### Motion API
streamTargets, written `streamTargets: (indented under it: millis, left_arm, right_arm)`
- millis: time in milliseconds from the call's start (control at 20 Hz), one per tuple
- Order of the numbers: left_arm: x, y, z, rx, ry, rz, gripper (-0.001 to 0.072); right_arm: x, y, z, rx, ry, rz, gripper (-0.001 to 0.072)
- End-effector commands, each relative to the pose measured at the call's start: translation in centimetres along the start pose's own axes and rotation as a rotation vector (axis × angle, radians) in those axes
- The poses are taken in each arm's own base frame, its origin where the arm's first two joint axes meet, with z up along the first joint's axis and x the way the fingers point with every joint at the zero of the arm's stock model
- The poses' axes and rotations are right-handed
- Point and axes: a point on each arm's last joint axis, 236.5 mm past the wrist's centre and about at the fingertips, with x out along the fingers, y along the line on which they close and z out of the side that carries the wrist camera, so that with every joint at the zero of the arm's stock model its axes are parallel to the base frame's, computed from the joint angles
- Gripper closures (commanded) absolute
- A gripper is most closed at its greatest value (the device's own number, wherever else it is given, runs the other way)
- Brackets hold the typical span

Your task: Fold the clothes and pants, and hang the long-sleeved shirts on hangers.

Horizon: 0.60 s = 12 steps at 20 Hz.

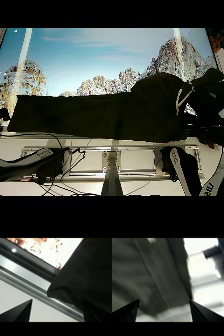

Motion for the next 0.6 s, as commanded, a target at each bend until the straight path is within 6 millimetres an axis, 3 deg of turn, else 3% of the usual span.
streamTargets:
  millis: [0,150,300,400,550]
  left_arm:
    - [-0.9,-1.7,1.6,0.06,-0.036,0.003,0.0018]
    - [-2.6,-4.8,4.9,0.165,-0.126,0.015,0.0019]
    - [-4.0,-9.0,7.9,0.284,-0.231,0.019,0.0019]
    - [-5.0,-11.7,9.4,0.354,-0.299,0.018,0.002]
    - [-6.1,-15.2,10.7,0.436,-0.369,0.01,0.002]
  right_arm:
    - [-1.8,5.1,7.7,0.006,-0.279,0.175,0.0003]
    - [-2.1,10.4,13.1,-0.109,-0.353,0.238,0.0005]
    - [-1.1,16.5,18.0,-0.185,-0.364,0.289,0.0007]
    - [1.0,20.2,20.1,-0.254,-0.319,0.303,0.0009]
    - [5.5,23.3,21.0,-0.271,-0.185,0.283,0.0014]
